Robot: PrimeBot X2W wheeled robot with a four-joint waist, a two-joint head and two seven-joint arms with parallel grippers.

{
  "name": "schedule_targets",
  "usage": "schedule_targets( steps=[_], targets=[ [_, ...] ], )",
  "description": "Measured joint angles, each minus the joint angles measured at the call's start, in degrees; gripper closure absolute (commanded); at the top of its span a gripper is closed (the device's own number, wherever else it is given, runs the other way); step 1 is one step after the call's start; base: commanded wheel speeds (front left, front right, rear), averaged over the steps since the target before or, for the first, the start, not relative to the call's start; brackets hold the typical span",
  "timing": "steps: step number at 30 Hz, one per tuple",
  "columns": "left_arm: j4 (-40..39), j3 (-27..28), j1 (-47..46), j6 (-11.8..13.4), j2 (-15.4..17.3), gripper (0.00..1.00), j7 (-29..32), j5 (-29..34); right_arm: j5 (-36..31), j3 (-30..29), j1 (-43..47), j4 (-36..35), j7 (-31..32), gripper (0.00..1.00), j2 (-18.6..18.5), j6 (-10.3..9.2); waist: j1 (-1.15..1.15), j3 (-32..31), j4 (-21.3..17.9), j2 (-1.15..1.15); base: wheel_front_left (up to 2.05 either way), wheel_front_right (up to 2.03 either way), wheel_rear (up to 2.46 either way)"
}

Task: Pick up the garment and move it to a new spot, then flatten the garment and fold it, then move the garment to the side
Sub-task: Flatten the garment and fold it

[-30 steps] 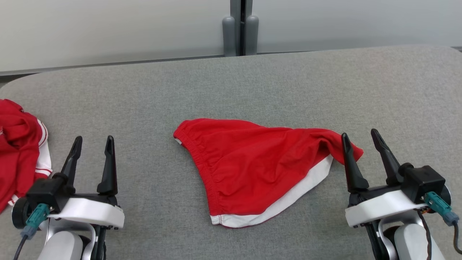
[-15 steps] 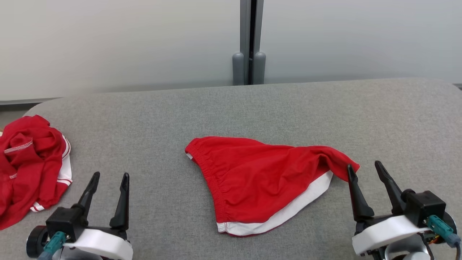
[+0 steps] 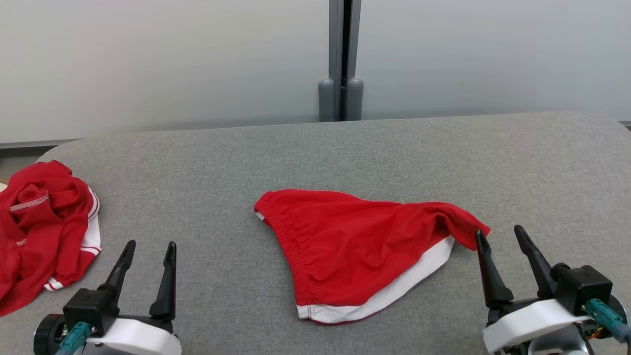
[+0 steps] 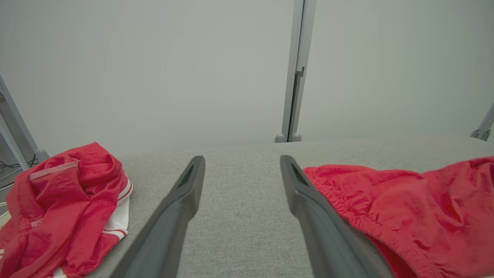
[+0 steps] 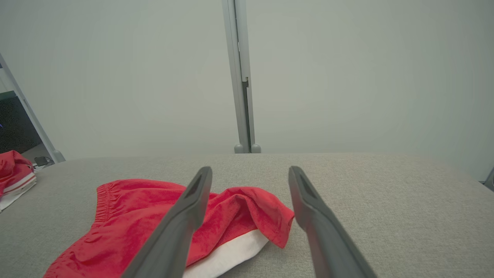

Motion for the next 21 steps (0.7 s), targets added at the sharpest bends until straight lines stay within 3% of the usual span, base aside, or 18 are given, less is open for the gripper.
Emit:
schedule_targets(
  steps=[10,21],
  targets=[
    [-1.7,-0.4,0.0,1.1,-0.1,0.0,0.9,-0.1,0.0,-0.7,0.0,1.0,0.3,0.0,-0.1,0.0,0.0,0.8,0.1,0.0,0.0,0.0,0.0],
    [-3.6,-1.9,-5.3,0.7,-0.4,0.0,0.6,0.8,-0.4,-3.2,-6.3,12.1,-0.9,0.0,-2.4,0.0,0.0,6.3,1.9,0.0,0.0,0.0,0.0]
  ],
)
